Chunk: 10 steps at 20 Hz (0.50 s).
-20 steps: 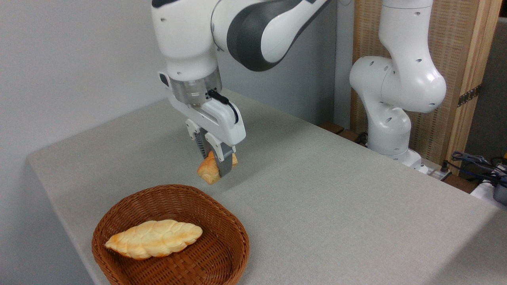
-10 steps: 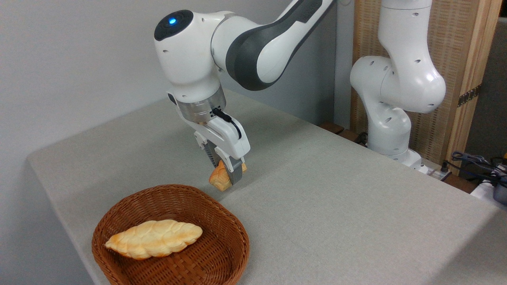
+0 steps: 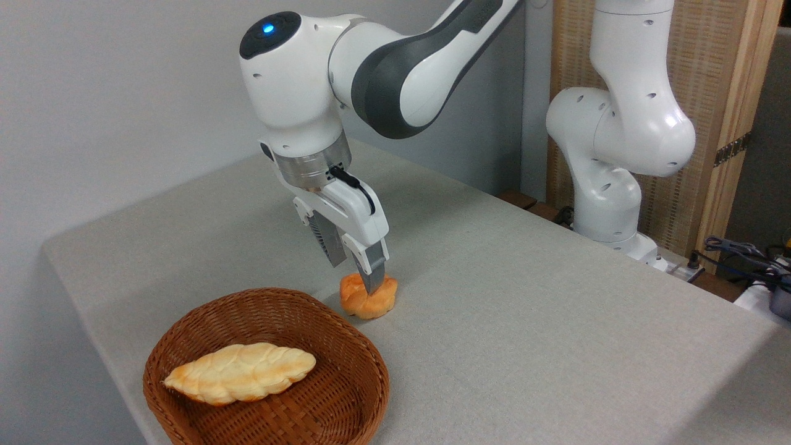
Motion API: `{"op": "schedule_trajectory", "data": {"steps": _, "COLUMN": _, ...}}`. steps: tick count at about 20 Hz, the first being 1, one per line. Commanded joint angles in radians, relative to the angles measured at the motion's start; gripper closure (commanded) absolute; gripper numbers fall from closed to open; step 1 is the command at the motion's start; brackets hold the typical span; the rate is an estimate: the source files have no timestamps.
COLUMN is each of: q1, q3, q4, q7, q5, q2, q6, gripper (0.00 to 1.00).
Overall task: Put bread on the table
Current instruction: 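Lower the orange bun onto the table surface, then open the gripper and raise it away from the bun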
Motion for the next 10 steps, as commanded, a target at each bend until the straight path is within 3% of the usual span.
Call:
{"op": "schedule_trajectory", "data": {"steps": 1, "q1": -0.007, "q3": 0.006, "q4": 0.007, "q7": 0.008, "q5": 0.011, "q2": -0.012, "q6": 0.011, "gripper": 0.00}}
{"op": "schedule_trajectory", "data": {"steps": 10, "q1": 0.001, "q3": 0.020, "q4": 0.228, "q7": 0.005, "q5": 0.035, "q2": -0.015, "q6": 0.014, "gripper": 0.00}}
